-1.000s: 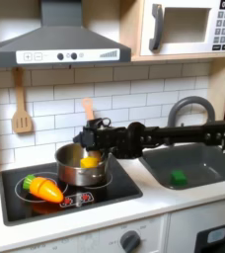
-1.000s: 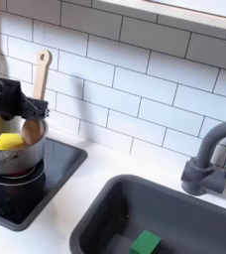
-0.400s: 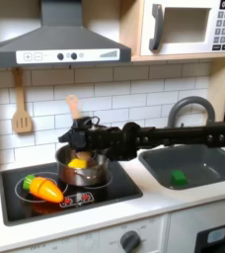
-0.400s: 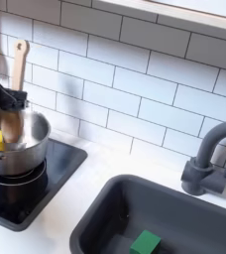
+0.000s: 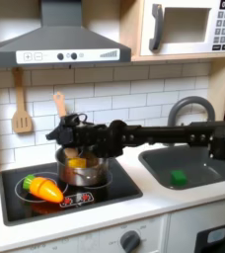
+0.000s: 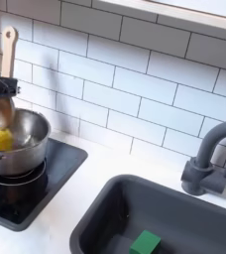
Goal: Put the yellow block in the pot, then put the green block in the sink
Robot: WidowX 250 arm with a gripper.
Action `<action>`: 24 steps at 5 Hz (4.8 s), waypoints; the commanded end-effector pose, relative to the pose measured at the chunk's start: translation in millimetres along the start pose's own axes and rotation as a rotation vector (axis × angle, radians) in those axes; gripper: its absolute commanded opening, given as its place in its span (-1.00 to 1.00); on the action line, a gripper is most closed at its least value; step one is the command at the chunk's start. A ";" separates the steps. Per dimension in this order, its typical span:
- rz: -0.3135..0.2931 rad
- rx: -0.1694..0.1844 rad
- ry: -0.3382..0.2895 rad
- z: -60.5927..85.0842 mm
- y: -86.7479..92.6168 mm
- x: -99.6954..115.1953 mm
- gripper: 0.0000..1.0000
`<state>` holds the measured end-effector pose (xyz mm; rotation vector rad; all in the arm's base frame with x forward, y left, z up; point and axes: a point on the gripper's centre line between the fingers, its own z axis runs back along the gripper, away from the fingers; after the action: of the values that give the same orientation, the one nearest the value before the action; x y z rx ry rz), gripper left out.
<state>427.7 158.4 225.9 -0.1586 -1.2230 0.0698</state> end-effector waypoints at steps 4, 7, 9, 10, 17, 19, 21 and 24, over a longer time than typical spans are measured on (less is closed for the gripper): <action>0.020 -0.138 0.086 -12.3 -50.4 -41.7 -1.00; 0.024 -0.076 0.008 10.7 -30.6 -15.2 -1.00; 0.012 -0.087 -0.057 9.2 -32.7 10.7 -1.00; 0.001 -0.078 -0.109 7.9 -29.8 32.5 -1.00; -0.013 -0.091 -0.154 -11.0 -34.8 59.0 -1.00; -0.011 -0.103 -0.159 -11.3 -40.8 61.9 -1.00; -0.007 -0.101 -0.158 -12.9 -39.7 62.3 -1.00; -0.001 -0.095 -0.146 -18.7 -36.0 59.8 -1.00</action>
<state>465.0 130.9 278.6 -0.2402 -1.3695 0.0278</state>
